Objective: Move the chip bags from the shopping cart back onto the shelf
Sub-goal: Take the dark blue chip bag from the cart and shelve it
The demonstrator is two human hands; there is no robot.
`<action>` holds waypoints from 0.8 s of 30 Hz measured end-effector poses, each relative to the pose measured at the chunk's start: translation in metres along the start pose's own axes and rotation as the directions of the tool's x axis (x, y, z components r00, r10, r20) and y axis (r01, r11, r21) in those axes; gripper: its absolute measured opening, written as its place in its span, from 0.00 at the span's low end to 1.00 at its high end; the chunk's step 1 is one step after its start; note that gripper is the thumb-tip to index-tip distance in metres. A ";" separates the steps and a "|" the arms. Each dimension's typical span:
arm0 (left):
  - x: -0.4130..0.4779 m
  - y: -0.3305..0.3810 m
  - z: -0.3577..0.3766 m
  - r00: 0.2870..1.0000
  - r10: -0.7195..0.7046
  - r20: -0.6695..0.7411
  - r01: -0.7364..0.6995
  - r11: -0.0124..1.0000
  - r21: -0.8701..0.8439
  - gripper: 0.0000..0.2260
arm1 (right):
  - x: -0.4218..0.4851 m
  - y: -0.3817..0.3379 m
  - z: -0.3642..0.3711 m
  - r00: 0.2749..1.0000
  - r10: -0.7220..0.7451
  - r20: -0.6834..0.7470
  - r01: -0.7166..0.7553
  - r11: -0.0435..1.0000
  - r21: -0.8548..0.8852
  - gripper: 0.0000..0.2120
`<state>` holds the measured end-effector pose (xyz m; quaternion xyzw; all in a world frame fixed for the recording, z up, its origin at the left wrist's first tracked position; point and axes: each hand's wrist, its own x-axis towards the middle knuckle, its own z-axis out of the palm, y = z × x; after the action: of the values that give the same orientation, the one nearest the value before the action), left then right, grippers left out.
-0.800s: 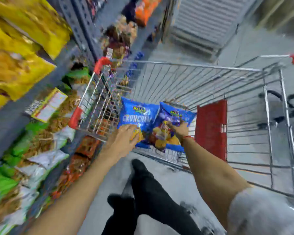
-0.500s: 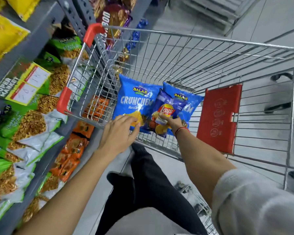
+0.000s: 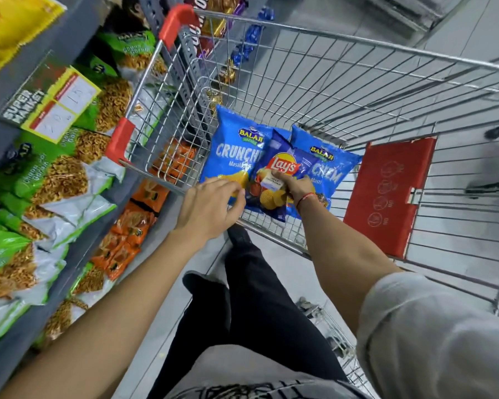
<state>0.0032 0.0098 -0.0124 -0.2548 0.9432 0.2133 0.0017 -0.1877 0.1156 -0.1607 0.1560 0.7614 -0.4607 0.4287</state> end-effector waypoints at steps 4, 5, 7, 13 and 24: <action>-0.001 0.001 0.000 1.000 -0.001 -0.005 0.001 1.000 0.016 0.22 | -0.019 -0.020 0.001 0.998 -0.065 0.026 0.061 0.990 0.128 0.40; -0.001 0.001 0.000 1.000 -0.009 -0.004 0.009 1.000 0.012 0.22 | -0.027 -0.028 0.000 0.994 -0.105 0.035 0.098 0.982 0.162 0.36; -0.001 0.001 0.000 1.000 -0.011 0.010 0.011 0.999 -0.037 0.21 | -0.045 -0.045 -0.005 0.982 -0.187 0.027 0.177 0.960 0.218 0.23; -0.001 -0.006 -0.049 0.994 0.040 -0.099 -0.054 0.987 -0.149 0.24 | -0.109 -0.116 -0.005 0.867 -0.498 0.020 0.464 0.822 0.331 0.19; -0.092 -0.019 -0.319 0.639 0.039 -0.768 0.011 0.998 0.060 0.13 | -0.367 -0.287 0.086 0.319 -0.928 0.193 0.676 0.365 0.640 0.36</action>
<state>0.1261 -0.0895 0.2800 -0.3138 0.8625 0.0569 -0.3931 -0.1117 -0.0496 0.2766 -0.2989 0.4499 -0.7969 0.2705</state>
